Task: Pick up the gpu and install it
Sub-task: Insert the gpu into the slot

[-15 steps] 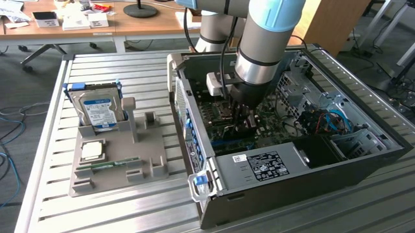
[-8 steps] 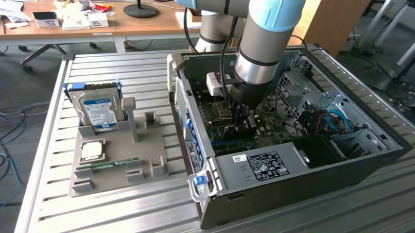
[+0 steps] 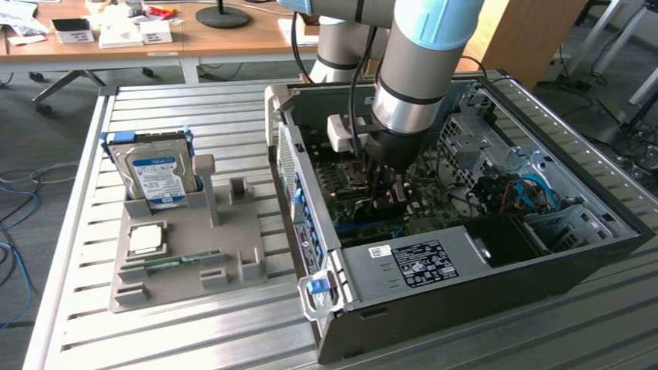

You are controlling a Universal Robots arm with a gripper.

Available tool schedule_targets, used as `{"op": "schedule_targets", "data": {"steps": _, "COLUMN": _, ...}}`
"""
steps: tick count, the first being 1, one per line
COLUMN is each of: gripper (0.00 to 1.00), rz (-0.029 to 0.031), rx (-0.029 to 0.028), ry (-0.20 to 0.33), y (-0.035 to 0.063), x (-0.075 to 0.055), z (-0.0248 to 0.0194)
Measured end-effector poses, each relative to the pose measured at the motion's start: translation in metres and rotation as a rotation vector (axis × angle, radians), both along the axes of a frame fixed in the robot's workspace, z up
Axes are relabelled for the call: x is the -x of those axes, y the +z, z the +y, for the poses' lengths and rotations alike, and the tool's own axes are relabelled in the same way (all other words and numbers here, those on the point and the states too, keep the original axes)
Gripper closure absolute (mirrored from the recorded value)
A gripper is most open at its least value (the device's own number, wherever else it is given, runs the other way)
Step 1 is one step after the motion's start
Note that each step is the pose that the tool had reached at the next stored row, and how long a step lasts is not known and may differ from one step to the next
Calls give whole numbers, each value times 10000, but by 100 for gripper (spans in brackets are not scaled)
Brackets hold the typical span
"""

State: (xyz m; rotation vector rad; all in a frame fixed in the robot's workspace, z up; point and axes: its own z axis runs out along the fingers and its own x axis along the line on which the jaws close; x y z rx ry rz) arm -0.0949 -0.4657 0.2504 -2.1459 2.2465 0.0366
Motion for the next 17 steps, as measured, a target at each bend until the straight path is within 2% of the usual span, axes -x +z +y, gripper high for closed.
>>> {"op": "schedule_targets", "data": {"steps": 17, "gripper": 74, "rz": 0, "rx": 11, "ry": 0, "y": 0, "x": 1, "z": 14}}
